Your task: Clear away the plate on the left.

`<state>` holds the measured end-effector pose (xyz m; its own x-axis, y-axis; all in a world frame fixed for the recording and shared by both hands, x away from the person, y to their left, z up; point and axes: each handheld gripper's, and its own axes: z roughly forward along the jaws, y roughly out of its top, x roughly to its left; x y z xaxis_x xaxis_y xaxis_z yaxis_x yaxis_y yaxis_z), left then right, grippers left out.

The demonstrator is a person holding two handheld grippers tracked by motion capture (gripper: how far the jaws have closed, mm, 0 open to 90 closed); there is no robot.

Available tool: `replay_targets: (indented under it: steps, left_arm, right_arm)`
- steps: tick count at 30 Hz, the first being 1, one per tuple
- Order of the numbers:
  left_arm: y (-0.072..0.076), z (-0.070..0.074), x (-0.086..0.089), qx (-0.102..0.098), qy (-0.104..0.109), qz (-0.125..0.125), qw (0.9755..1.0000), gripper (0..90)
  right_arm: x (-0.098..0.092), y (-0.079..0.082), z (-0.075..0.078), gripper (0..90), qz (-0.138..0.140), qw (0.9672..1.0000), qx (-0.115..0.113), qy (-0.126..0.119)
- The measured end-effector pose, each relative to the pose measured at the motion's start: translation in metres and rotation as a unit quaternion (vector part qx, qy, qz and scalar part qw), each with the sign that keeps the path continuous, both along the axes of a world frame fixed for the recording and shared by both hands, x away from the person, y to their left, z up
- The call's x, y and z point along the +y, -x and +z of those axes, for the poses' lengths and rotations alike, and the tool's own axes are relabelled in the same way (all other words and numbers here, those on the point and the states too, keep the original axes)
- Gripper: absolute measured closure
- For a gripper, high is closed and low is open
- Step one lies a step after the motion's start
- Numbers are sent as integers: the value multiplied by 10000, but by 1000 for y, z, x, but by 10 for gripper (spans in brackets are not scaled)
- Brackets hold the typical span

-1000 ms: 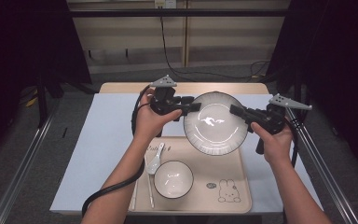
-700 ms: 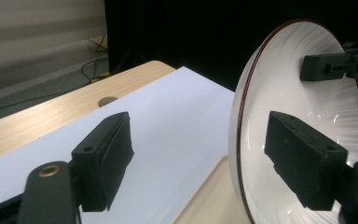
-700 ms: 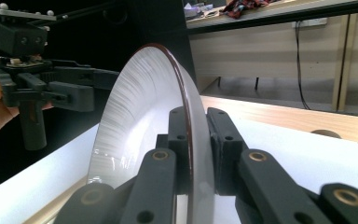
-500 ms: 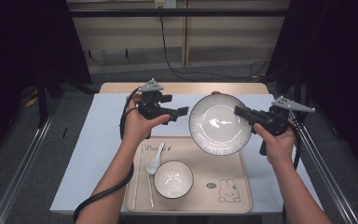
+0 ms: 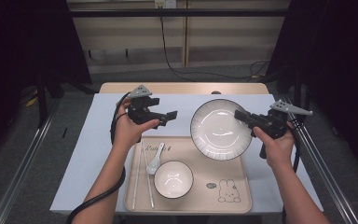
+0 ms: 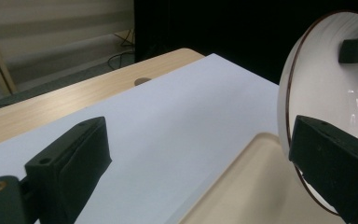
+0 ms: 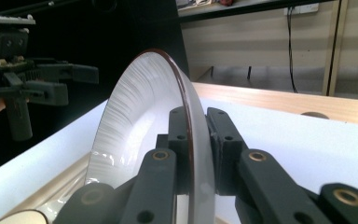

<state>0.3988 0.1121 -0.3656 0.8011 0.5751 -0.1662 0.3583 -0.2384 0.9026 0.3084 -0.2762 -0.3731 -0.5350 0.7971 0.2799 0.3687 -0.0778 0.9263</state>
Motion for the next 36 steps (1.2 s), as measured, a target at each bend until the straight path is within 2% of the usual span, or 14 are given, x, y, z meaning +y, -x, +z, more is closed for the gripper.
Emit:
replay_targets:
  steps: [3, 5, 14, 21, 22, 36]
  left_arm:
    - [1, 0, 3, -9, 10, 48, 10000, 51]
    - [1, -1, 5, 11, 63, 68, 10000, 51]
    - [2, -6, 16, -5, -4, 183, 9998, 48]
    - [4, -7, 23, -3, 99, 235, 9997, 41]
    - [4, -7, 25, -30, 29, 240, 9997, 40]
    - [8, -15, 37, 11, 66, 368, 9993, 38]
  right_arm:
    - [0, -1, -4, 818, 11, 10000, 81, -7]
    - [0, -1, -6, 818, -7, 9999, 90, 94]
    - [-3, 2, -16, 818, -28, 9998, 194, 62]
    - [-3, 3, -21, 818, -29, 9997, 210, 134]
    - [-3, 3, -22, 818, -10, 9997, 210, 136]
    - [1, 4, -30, 817, -13, 9994, 281, 195]
